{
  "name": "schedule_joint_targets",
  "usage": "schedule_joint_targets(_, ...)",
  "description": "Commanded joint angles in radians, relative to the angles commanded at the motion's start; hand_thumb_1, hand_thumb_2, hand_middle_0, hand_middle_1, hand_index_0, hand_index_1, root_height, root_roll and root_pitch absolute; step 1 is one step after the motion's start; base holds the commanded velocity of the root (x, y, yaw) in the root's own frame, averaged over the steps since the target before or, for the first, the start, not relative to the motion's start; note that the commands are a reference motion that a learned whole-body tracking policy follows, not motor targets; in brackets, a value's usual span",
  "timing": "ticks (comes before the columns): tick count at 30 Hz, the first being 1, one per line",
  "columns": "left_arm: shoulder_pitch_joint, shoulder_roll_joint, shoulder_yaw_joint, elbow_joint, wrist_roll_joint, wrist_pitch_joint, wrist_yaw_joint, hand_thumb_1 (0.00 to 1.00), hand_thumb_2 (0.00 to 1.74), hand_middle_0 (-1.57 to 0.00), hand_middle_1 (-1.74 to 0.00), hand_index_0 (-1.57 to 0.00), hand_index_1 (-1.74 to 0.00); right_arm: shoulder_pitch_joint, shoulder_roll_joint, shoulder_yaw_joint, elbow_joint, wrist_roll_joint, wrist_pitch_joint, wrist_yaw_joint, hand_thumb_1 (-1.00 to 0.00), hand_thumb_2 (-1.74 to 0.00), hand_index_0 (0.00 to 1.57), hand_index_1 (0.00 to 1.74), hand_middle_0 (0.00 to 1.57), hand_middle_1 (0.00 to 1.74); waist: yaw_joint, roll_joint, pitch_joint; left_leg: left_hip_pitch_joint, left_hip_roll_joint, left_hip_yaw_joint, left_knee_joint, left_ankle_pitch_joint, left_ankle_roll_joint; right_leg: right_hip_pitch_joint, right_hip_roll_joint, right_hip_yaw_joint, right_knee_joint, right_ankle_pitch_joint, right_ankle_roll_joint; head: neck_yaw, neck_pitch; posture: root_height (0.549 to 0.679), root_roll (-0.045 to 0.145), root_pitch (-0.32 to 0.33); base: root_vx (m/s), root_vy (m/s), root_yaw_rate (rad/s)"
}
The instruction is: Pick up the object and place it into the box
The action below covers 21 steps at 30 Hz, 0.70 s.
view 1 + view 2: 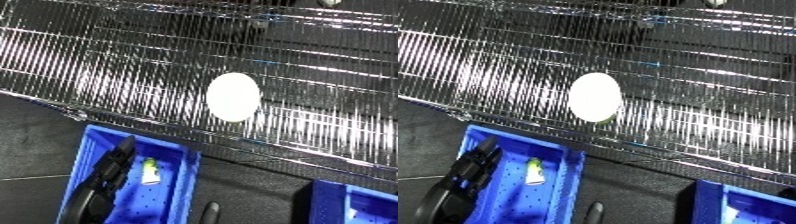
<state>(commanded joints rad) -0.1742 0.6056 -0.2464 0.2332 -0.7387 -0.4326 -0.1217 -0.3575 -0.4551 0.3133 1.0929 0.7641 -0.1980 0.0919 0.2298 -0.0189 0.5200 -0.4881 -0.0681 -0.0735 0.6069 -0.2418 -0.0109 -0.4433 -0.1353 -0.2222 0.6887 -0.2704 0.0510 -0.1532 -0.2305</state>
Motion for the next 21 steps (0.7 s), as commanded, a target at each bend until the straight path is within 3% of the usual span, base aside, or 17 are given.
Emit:
schedule_joint_targets(9, -0.024, -0.012, 0.035, -0.125, -0.001, -0.004, 0.009, 0.00, 0.00, 0.00, 0.00, 0.00, 0.00, 0.005, 0.022, -0.014, 0.023, 0.042, -0.004, 0.021, 0.00, 0.00, 0.00, 0.00, 0.00, 0.00, 0.018, -0.023, 0.000, 0.001, -0.005, -0.014, -0.011, -0.001, -0.0025, 0.010, -0.0021, -0.013, -0.013, 0.005, 0.0038, 0.017, 0.009, 0.648, 0.031, 0.069, 0.015, -0.033, 0.053)
schedule_joint_targets(15, -0.090, -0.028, 0.026, -0.092, 0.043, 0.011, 0.069, 0.00, 0.00, 0.00, 0.00, 0.00, 0.00, -0.007, 0.031, -0.002, 0.020, 0.041, 0.008, 0.032, 0.00, 0.00, 0.00, 0.00, 0.00, 0.00, 0.000, -0.048, 0.000, -0.001, 0.003, -0.009, 0.000, -0.008, 0.0003, 0.012, 0.0125, -0.001, -0.017, 0.010, 0.0057, -0.055, 0.022, 0.647, 0.022, 0.066, 0.012, -0.009, -0.116)
schedule_joint_targets(21, -0.187, -0.057, 0.009, 0.010, 0.084, 0.001, 0.152, 0.00, 0.00, 0.00, 0.00, 0.00, 0.00, -0.033, 0.040, 0.018, 0.020, 0.022, 0.024, 0.059, 0.00, 0.00, 0.00, 0.00, 0.00, 0.00, -0.031, -0.077, 0.000, -0.005, 0.020, 0.004, 0.024, -0.020, 0.0049, 0.005, 0.0306, 0.021, -0.010, 0.012, 0.0069, -0.132, 0.039, 0.646, 0.014, 0.061, 0.008, 0.013, -0.190)
